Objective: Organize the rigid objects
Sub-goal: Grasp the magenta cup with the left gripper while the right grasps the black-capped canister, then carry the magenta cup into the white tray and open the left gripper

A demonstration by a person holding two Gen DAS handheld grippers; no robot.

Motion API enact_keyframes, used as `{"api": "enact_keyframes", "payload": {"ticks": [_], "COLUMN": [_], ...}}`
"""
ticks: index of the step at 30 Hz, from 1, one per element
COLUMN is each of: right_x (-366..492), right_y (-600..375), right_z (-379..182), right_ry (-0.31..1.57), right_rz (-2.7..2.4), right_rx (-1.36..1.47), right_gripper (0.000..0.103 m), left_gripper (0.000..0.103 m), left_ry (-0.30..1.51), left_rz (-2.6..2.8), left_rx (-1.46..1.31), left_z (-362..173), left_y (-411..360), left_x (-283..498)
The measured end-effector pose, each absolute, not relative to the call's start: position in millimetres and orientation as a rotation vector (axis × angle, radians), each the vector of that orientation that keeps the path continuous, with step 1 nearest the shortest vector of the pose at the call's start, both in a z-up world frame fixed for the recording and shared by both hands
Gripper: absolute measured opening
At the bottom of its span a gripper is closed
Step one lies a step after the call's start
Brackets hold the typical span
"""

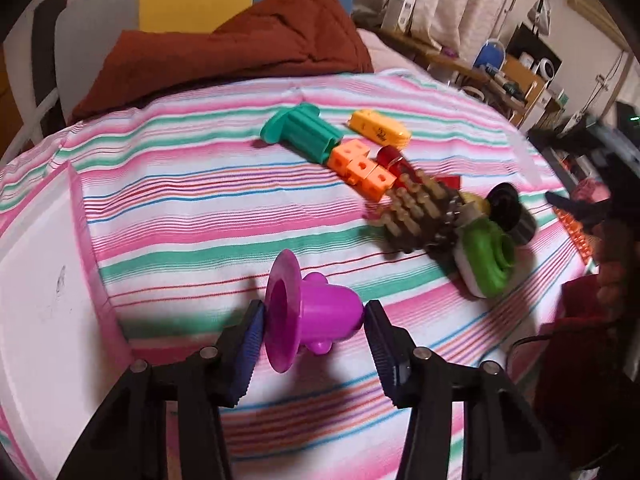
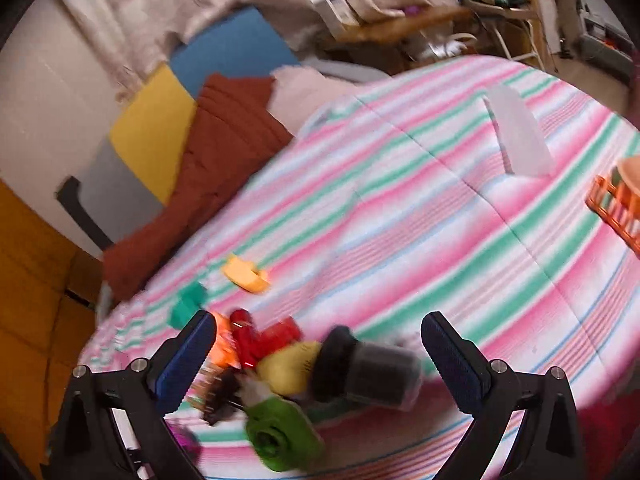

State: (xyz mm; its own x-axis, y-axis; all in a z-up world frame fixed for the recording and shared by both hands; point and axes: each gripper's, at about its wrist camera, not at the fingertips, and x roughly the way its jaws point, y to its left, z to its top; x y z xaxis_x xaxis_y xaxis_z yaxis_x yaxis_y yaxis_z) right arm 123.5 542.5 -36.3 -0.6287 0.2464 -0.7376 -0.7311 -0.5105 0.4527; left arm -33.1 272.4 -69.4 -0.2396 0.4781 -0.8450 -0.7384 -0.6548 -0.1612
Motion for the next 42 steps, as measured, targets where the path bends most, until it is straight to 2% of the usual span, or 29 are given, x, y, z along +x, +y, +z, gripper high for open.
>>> {"api": "enact_keyframes", "payload": {"ticks": [5, 9, 14, 15, 18, 19, 20, 25, 31, 42], "right_x": [119.4, 120.7, 117.0, 116.6, 112.6, 111.9, 111.8, 113.5, 119.4, 101.9], "right_y": [543.2, 546.4, 543.0, 542.4, 542.4, 542.2, 541.5, 536.0, 542.4, 537.1], "right_z": [-50.5, -63.3, -70.6, -71.8, -76.7, -79.7, -81.1, -80.5, -79.1, -80.6], "right_ry": [0.993, 1.059, 1.03, 1.015, 0.995, 0.991, 0.975, 0.912, 0.953, 0.873], "right_rz": [2.086, 2.059, 2.042, 2.033, 2.001, 1.983, 1.971, 1.972, 1.963, 1.97], "right_rx": [-0.93, -0.991, -1.055, -1.066, -1.115, -1.138, -1.153, -1.175, -1.167, -1.193], "right_gripper": [0.103, 0.103, 0.102, 0.1, 0.086, 0.077, 0.075, 0.075, 0.075, 0.075], "left_gripper": [0.051, 0.051, 0.051, 0.051, 0.051, 0.051, 0.051, 0.051, 0.051, 0.051], "left_ry": [0.306, 0.263, 0.204, 0.196, 0.161, 0.151, 0.137, 0.102, 0.046, 0.07], "left_rz": [1.981, 1.991, 2.019, 2.028, 2.06, 2.071, 2.087, 2.19, 2.314, 2.395], "left_rx": [-1.145, -1.118, -1.101, -1.097, -1.083, -1.084, -1.084, -1.112, -1.23, -1.367], "left_z": [-50.7, -38.0, -24.8, -22.1, -11.6, -9.9, -6.7, -2.8, -17.6, -63.7], "left_y": [258.9, 249.6, 227.9, 224.1, 206.2, 200.6, 192.6, 148.9, 93.4, 79.0], "left_x": [-19.5, -15.1, -15.0, -16.0, -20.6, -22.9, -26.2, -58.8, -127.3, -211.1]}}
